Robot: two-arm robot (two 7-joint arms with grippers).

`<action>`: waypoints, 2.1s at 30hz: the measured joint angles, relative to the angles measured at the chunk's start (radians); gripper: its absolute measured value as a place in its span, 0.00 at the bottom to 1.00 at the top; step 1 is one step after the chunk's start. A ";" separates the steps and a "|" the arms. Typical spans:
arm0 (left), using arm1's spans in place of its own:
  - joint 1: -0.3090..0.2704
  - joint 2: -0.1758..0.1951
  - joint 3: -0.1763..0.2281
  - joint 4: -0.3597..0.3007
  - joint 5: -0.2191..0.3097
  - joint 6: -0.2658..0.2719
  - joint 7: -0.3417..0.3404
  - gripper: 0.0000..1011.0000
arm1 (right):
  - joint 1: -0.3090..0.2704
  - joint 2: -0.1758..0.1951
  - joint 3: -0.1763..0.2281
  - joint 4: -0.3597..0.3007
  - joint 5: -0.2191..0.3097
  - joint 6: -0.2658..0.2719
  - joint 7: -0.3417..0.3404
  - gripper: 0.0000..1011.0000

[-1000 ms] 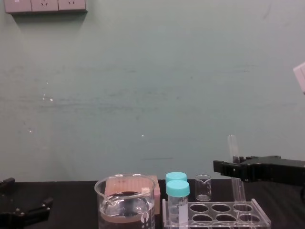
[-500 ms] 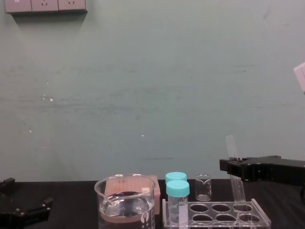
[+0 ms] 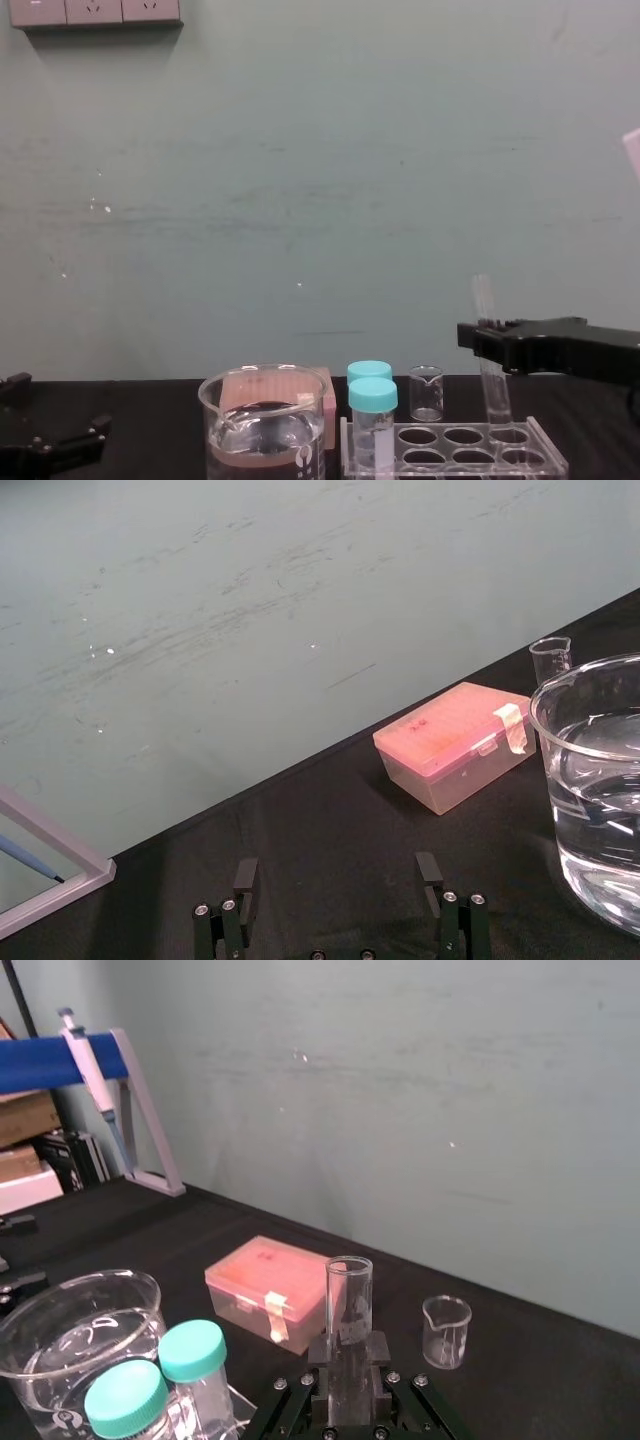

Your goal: Hold the test tube with one hand and immerse one end into the beaker, then return it to the test tube rack.

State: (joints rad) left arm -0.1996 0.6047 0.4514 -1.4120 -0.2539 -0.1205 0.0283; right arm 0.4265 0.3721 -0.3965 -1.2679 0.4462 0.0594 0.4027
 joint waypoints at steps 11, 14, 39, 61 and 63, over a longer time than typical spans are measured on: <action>0.000 0.000 0.000 0.000 0.000 0.000 0.000 0.99 | -0.025 -0.011 0.023 -0.001 -0.021 -0.049 0.023 0.22; 0.000 0.000 0.000 0.000 0.000 0.000 0.000 0.99 | -0.033 -0.010 0.028 -0.004 -0.024 -0.056 0.025 0.22; 0.000 0.000 0.000 0.000 0.000 0.000 0.000 0.99 | -0.068 -0.019 0.078 -0.024 -0.029 -0.106 0.038 0.22; 0.000 0.000 0.000 0.000 0.000 0.000 0.000 0.99 | -0.043 0.007 0.133 -0.138 0.001 -0.160 0.055 0.22; 0.000 0.000 0.000 0.000 0.000 0.000 0.000 0.99 | -0.038 0.013 0.143 -0.157 0.001 -0.160 0.048 0.22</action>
State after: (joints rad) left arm -0.1996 0.6046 0.4514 -1.4120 -0.2539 -0.1205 0.0283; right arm 0.3884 0.3848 -0.2531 -1.4244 0.4475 -0.1003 0.4508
